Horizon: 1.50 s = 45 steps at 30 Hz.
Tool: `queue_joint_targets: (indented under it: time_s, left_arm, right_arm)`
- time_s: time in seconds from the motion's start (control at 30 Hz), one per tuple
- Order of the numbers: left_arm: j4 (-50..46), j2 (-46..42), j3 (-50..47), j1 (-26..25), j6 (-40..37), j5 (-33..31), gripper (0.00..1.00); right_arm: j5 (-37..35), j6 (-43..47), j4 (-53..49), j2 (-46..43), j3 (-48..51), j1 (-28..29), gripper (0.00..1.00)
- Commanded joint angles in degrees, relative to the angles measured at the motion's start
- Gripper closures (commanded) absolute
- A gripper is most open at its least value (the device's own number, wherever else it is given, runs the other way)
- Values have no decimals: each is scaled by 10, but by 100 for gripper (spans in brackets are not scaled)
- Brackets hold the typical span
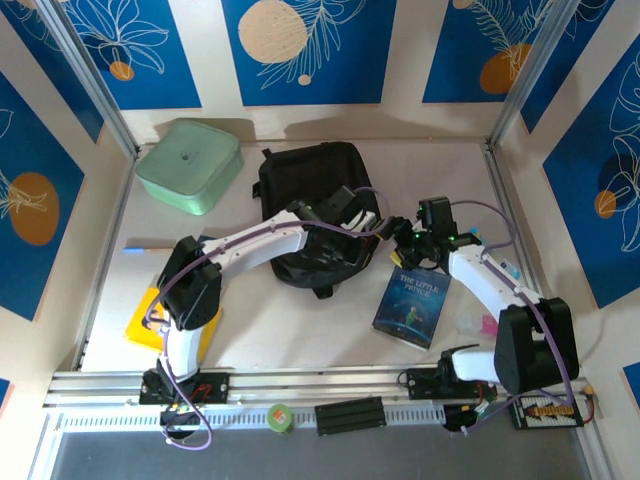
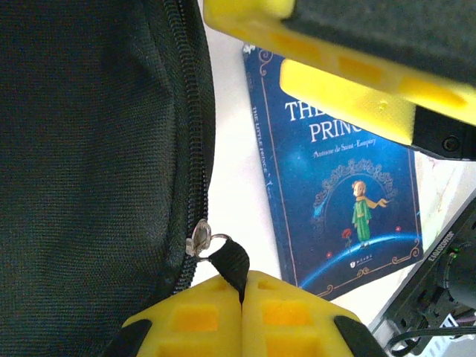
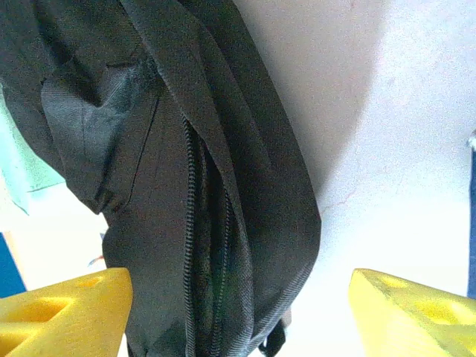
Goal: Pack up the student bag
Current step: Unzip the student bag at the top-center of the table.
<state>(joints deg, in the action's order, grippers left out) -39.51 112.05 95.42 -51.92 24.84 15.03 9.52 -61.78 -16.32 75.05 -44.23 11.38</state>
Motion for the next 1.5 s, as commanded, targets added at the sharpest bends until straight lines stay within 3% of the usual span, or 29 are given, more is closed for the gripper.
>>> queue_joint_targets:
  time_s: [0.0, 0.2, 0.37, 0.63, 0.77, 0.97, 1.47]
  left_arm:
    - [-22, -2, 12, -2, -18, 10, 100]
    - [-31, -4, 5, -1, -25, 9, 100]
    - [-41, -3, 7, -1, -28, 8, 100]
    - [-83, -14, 13, 10, -27, -22, 100]
    - [-141, -26, 11, 16, -43, -81, 100]
    - [-203, -47, 3, 29, -55, -115, 100]
    - [-182, -94, -92, 106, -73, -112, 100]
  right_arm:
    - [36, -27, -2, 25, -9, 6, 26]
    - [47, -28, 49, 71, -18, 22, 38]
    - [42, -22, 69, 87, -20, 34, 42]
    - [-8, 0, 46, 98, -25, 37, 81]
    - [-78, 30, 18, 102, -39, 50, 83]
    - [-115, 39, 3, 120, -53, 59, 84]
    - [-167, 104, -22, 175, -139, 45, 85]
